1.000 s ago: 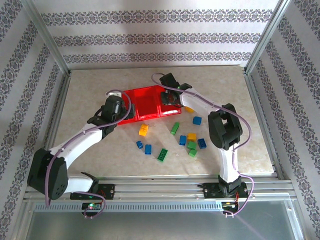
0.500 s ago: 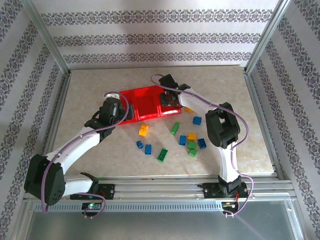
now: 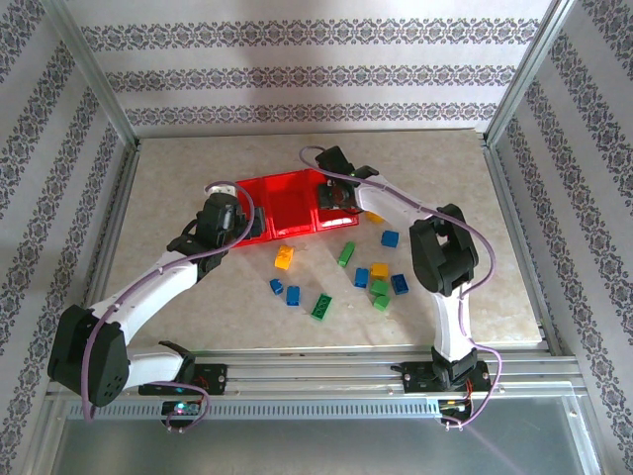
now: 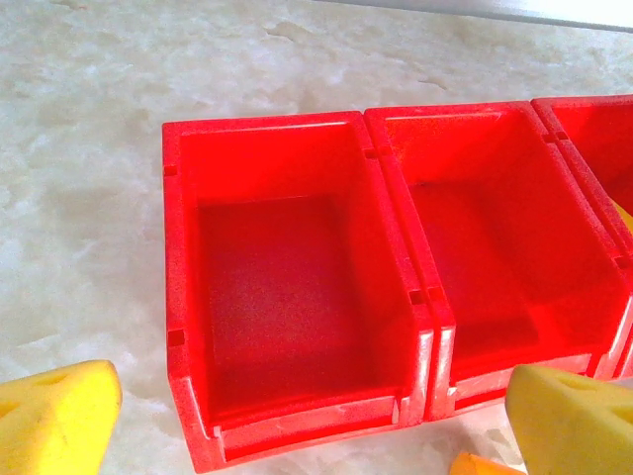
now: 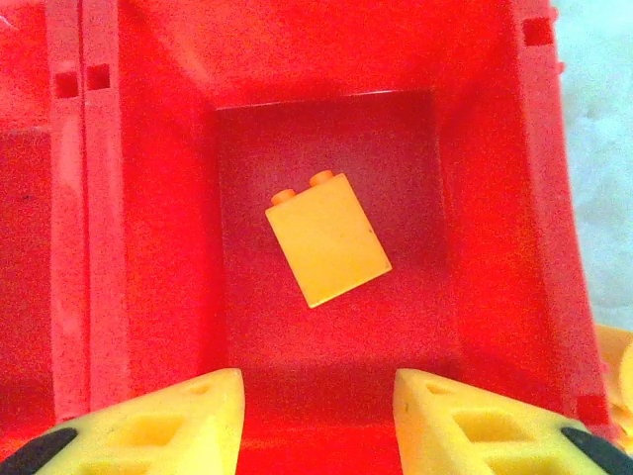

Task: Sort the legos into containers by color
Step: Place the lego in the container, then pick up the lego from the middle-left of the table.

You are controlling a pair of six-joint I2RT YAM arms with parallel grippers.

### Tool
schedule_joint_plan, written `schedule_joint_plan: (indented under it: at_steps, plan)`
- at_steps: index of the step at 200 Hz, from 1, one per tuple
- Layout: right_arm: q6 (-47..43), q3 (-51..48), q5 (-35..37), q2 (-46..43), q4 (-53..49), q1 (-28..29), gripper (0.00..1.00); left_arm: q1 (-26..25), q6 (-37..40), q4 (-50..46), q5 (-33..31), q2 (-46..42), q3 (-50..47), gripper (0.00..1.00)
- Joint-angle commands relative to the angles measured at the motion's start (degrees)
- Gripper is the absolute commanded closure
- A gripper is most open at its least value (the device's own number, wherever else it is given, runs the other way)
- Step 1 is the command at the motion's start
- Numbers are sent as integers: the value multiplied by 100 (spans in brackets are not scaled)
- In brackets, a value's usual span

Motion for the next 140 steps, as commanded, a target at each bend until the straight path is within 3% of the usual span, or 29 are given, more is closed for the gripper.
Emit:
schedule_joint_plan:
  at_steps: [1,80,140]
  plan:
    - [48,-150,11,-402,24,-25,55,-82,-64,83,-43,-104,-17,0]
    - [305,-933,134,-1303,120,-19,49,-99,-41,-71,292,-100,102,0]
    - [593,-1832,385,-2255,115,-52,38,-288,-185,-304,508,-18,123,0]
